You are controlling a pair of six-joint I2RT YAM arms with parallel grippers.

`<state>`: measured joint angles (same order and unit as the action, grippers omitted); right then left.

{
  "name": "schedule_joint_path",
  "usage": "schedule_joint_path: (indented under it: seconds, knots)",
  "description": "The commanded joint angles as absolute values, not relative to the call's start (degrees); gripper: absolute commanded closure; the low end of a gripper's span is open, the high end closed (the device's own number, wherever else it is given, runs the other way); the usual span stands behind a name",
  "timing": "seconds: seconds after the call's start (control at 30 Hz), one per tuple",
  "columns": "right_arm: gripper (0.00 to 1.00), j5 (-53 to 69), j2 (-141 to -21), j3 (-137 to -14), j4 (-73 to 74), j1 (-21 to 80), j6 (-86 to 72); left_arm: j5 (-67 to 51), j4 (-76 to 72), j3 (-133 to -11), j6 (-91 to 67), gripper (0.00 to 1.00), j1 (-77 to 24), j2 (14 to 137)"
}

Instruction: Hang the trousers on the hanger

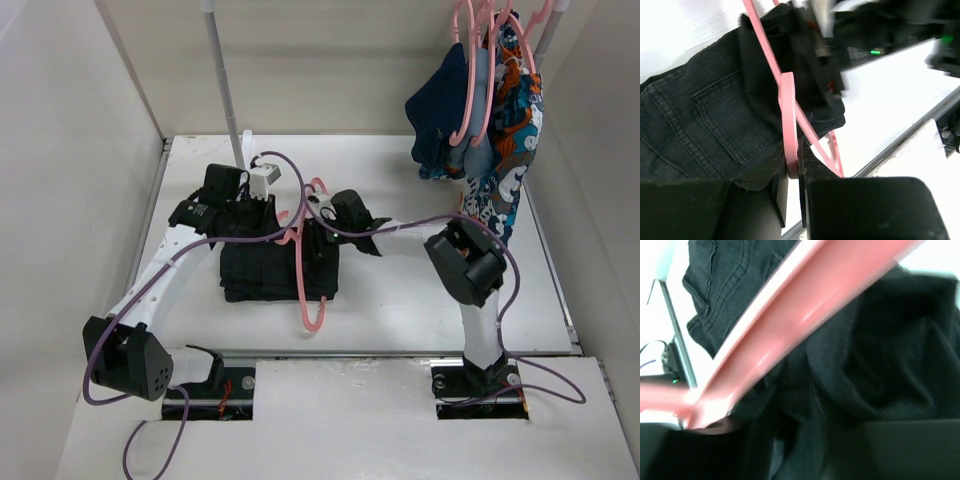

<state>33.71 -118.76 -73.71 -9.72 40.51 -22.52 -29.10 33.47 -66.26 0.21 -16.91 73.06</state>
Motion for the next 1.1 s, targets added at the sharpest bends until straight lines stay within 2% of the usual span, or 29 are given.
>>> schedule_joint_path:
  seconds: [0.0,0.03,0.07,0.1,0.17,0.3,0.57,0.67,0.93,1.07]
  knots:
    - [0.42,34.54,-109.20,-67.60,-12.13,38.95,-21.54,-33.06,30.59,-68.39,0.36,1.00,-18.19,71.11]
    - [0.42,34.54,-107.33,-66.28,-12.13,38.94,-21.53,-32.52,30.59,-67.68,-0.17,1.00,-18.19,71.10]
    - [0.33,34.02,-105.66,-65.23,-11.35,38.41,-20.75,-32.00,29.89,-67.68,-0.18,1.00,-18.19,71.10]
    - [0.28,34.01,-103.21,-64.52,-8.81,37.80,-20.05,-31.99,29.88,-67.68,-0.70,1.00,-18.19,70.58]
    - [0.25,33.49,-101.09,-65.03,-2.51,37.79,-14.71,-30.42,29.88,-67.68,-0.70,1.00,-18.19,71.27]
    - [0.25,31.38,-99.67,-65.74,4.65,38.41,-10.11,-30.41,30.41,-68.20,-0.70,1.00,-18.19,71.81]
    - [0.27,33.83,-97.38,-71.61,5.27,42.09,-11.77,-29.88,30.41,-68.20,-1.23,1.00,-18.19,72.33]
    - [0.23,33.22,-100.01,-74.69,5.27,42.71,-17.21,-29.36,30.41,-68.82,-1.23,1.00,-18.19,72.86]
    - [0.23,33.05,-108.88,-76.29,7.29,42.71,-24.87,-28.74,30.41,-69.35,-1.23,1.00,-18.19,72.86]
    - [0.28,32.52,-109.42,-76.29,8.35,42.71,-26.19,-28.13,30.41,-69.87,-1.23,1.00,-18.19,72.86]
